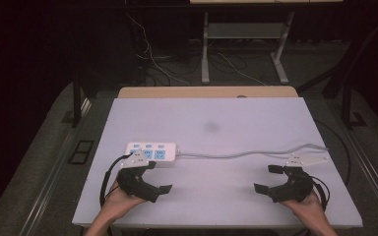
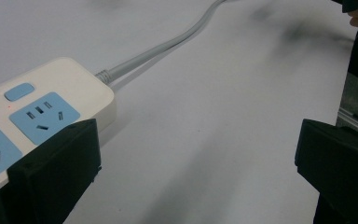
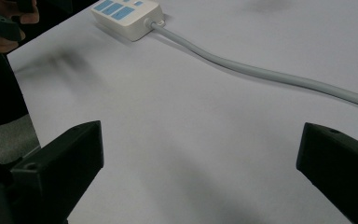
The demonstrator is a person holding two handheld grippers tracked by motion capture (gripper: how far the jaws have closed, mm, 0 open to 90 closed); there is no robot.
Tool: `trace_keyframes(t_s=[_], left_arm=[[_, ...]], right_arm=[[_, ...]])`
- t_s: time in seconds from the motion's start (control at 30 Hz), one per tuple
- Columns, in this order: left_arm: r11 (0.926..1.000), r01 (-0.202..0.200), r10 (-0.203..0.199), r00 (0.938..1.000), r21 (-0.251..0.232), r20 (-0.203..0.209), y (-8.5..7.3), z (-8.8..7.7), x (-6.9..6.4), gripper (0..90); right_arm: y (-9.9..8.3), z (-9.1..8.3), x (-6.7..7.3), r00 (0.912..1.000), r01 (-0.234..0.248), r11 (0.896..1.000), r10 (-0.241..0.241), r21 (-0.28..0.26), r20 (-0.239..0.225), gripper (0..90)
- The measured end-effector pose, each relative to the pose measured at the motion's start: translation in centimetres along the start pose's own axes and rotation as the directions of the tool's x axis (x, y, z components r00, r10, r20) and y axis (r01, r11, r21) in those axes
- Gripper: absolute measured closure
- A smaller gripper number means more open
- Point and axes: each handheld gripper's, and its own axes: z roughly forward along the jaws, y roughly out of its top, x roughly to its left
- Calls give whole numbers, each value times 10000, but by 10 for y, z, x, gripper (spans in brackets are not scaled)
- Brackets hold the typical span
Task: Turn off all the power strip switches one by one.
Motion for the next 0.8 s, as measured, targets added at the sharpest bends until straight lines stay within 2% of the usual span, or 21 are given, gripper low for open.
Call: trace_keyframes(t_s=[0.47, 0.8], left_arm=[[9998, 65, -62, 9999, 209, -109, 13, -12, 13, 0], [9994, 150, -146, 9998, 321, -138, 20, -14, 22, 0]], right_arm=[[0, 0, -1, 10000, -8, 10000, 8, -29, 11, 2], [-1, -1, -1, 10000, -22, 10000, 22, -37, 17, 2]])
